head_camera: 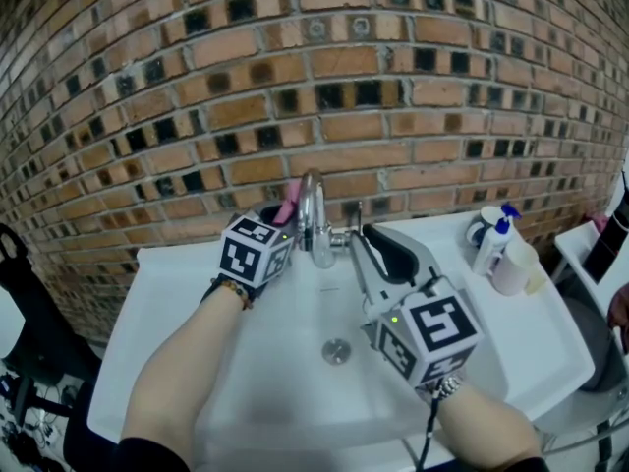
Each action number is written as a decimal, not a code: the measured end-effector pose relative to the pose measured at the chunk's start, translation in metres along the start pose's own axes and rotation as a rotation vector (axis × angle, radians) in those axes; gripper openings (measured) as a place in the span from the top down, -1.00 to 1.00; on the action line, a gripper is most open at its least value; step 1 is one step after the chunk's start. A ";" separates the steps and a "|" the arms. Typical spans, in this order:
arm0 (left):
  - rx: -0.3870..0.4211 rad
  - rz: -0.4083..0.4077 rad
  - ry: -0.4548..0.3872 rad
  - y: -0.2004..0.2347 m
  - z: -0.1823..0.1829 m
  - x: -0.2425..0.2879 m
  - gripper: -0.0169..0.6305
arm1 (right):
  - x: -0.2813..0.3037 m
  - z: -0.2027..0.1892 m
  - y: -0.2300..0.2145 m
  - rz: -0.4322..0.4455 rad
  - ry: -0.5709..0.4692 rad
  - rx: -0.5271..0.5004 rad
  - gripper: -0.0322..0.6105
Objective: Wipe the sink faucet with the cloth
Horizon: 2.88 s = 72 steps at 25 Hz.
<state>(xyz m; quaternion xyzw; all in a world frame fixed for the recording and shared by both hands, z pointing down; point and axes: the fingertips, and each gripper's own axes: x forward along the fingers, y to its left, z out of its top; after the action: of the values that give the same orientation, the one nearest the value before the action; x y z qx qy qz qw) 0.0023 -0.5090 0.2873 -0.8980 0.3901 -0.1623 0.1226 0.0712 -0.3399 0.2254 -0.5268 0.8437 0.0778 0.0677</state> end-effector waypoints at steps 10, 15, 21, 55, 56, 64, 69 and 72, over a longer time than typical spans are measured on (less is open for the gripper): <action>0.024 -0.010 0.045 -0.007 -0.021 -0.005 0.79 | 0.000 -0.006 0.001 -0.002 0.015 0.001 0.68; 0.007 -0.006 0.061 -0.009 -0.032 -0.007 0.79 | 0.000 -0.010 0.001 -0.005 0.025 0.003 0.68; -0.020 -0.007 0.097 -0.015 -0.053 -0.006 0.79 | 0.000 -0.013 0.002 -0.005 0.036 0.001 0.68; -0.044 -0.048 0.208 -0.059 -0.091 -0.008 0.78 | -0.002 -0.022 -0.004 -0.025 0.053 0.015 0.68; -0.046 -0.048 0.208 -0.061 -0.091 -0.008 0.78 | -0.002 -0.023 -0.005 -0.027 0.054 0.015 0.68; -0.055 -0.058 0.179 -0.072 -0.086 -0.012 0.78 | -0.004 -0.030 -0.011 -0.039 0.061 0.022 0.68; -0.081 -0.075 0.135 -0.086 -0.077 -0.019 0.78 | -0.003 -0.033 -0.012 -0.045 0.073 0.008 0.68; -0.116 -0.079 0.122 -0.091 -0.073 -0.030 0.78 | -0.001 -0.035 -0.012 -0.043 0.075 -0.002 0.68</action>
<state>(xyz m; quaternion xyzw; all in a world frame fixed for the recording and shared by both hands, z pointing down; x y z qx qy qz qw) 0.0150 -0.4331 0.3795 -0.9067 0.3700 -0.1986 0.0397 0.0815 -0.3508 0.2589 -0.5473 0.8342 0.0574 0.0370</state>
